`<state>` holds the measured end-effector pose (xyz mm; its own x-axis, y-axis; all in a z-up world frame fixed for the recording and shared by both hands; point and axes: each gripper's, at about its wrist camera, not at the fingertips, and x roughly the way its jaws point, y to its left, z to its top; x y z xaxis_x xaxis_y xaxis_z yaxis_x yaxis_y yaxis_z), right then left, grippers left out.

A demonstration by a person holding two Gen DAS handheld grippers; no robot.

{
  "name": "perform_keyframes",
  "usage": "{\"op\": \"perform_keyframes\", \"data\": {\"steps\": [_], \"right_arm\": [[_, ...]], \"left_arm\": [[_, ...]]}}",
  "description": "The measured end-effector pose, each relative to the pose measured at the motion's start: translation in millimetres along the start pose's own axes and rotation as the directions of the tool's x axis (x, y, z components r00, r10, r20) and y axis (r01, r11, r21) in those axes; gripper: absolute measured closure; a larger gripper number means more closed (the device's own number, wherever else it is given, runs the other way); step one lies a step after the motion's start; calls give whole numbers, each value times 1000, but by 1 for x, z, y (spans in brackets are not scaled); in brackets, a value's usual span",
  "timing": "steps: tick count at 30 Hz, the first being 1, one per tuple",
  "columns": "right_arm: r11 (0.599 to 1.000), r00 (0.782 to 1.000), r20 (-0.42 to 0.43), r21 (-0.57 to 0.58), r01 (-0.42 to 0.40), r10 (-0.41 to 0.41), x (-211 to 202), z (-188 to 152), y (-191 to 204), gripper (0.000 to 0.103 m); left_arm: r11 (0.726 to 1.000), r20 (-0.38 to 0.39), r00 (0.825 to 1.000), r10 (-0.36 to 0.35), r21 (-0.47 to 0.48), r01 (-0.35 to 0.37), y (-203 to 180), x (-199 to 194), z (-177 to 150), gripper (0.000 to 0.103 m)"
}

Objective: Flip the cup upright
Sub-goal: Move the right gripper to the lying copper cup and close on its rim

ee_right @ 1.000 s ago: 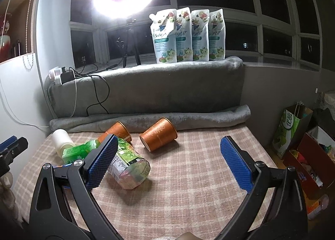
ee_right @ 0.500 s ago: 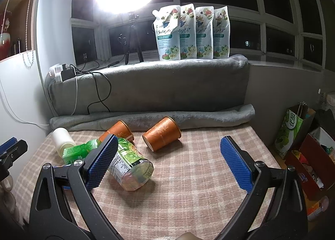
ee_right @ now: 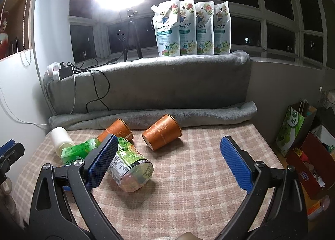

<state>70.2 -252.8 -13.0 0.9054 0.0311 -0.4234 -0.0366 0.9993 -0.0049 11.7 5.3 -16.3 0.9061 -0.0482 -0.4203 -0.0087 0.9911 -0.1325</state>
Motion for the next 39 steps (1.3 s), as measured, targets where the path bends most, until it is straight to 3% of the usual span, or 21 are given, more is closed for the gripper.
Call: {"op": "perform_keyframes", "data": {"steps": [9,19,27,32,39], "right_arm": [[1000,999,-31,10,-7,8,15,1,-2,3],[995,987,-143,78,-63,73,57,2,-10,3],[934,917,-315,333,-132,242,138,5,-40,3],[870,877,-356,477,-128,324,183,6,-49,3],[806,830,-408,586,-82,381,229,-3,-50,7]], "left_arm": [[1000,-6,1000,1,-3,-1,2,3,-3,19],[1000,-39,999,-2,-13,2,8,10,-2,19],[999,-57,998,17,-39,-20,18,6,-3,19],[998,-60,998,35,-49,-38,23,5,-2,19],[996,-55,997,57,-60,-60,29,3,2,19]]}}
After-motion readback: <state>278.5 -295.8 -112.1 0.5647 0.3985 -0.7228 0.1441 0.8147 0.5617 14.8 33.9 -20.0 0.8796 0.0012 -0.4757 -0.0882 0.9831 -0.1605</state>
